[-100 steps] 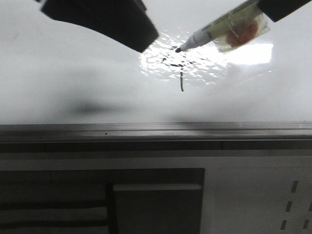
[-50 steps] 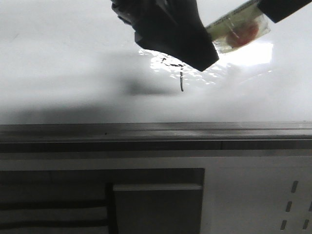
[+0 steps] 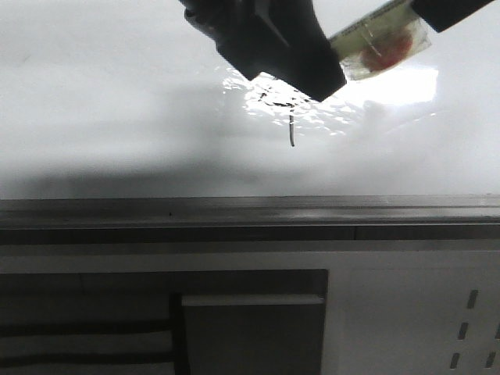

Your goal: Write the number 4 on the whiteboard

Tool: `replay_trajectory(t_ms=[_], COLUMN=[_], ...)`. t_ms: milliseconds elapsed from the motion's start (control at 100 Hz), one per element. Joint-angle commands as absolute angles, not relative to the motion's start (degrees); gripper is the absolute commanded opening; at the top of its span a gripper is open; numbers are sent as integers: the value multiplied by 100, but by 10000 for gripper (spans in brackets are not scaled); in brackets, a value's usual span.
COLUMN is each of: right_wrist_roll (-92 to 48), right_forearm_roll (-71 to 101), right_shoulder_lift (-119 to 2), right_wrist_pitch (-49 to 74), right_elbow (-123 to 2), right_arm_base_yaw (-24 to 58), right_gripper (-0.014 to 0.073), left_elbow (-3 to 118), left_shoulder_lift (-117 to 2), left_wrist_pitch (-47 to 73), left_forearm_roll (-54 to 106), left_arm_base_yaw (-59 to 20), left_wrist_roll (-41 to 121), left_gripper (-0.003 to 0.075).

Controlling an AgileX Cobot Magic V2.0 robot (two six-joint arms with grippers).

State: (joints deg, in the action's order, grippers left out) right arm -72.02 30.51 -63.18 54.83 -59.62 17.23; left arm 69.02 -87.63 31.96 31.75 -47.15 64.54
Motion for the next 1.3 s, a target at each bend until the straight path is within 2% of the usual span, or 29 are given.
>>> replay_trajectory(t_ms=[0, 80, 150, 280, 370, 490, 600, 940, 1141, 1291], right_wrist_roll=[-7275, -7275, -7275, -7275, -7216, -6496, -5723, -5250, -5246, -5197], right_forearm_roll=[3278, 3278, 3278, 3278, 3233, 2707, 2142, 2044, 2044, 2044], right_shoulder_lift=[-6205, -6205, -6205, -6205, -6153, -5853, -5460, -4879, -4889, -4889], right_wrist_pitch=[5434, 5434, 5434, 5346, 5259, 5237, 5207, 5289, 5334, 5334], right_elbow=[-6159, -6159, -6159, -6159, -6186, -6384, -6510, -6489, -6489, -6489], right_arm_base_yaw=[1722, 1722, 1722, 1722, 1709, 1554, 1327, 1017, 1017, 1017], right_gripper=[-35, -22, 28, 219, 277, 279, 279, 279, 279, 279], left_elbow=[7102, 7102, 7102, 7102, 7102, 7102, 7102, 6747, 5660, 4694], left_shoulder_lift=[-8587, -8587, -8587, -8587, -8575, -8457, -8186, -6696, -5659, -5258], left_wrist_pitch=[2881, 2881, 2881, 2881, 2881, 3131, 3307, 4918, 4575, 3443], left_forearm_roll=[3348, 3348, 3348, 3348, 3348, 3009, 2692, 2483, 2483, 2705], left_arm_base_yaw=[-4749, -4749, -4749, -4749, -4739, -4563, -4143, -2077, -888, -214], left_wrist_roll=[6405, 6405, 6405, 6405, 6405, 6191, 5348, 3515, 3188, 3041], left_gripper=[27, 3, -15, -20, -20, -20, -20, -20, -20, -20])
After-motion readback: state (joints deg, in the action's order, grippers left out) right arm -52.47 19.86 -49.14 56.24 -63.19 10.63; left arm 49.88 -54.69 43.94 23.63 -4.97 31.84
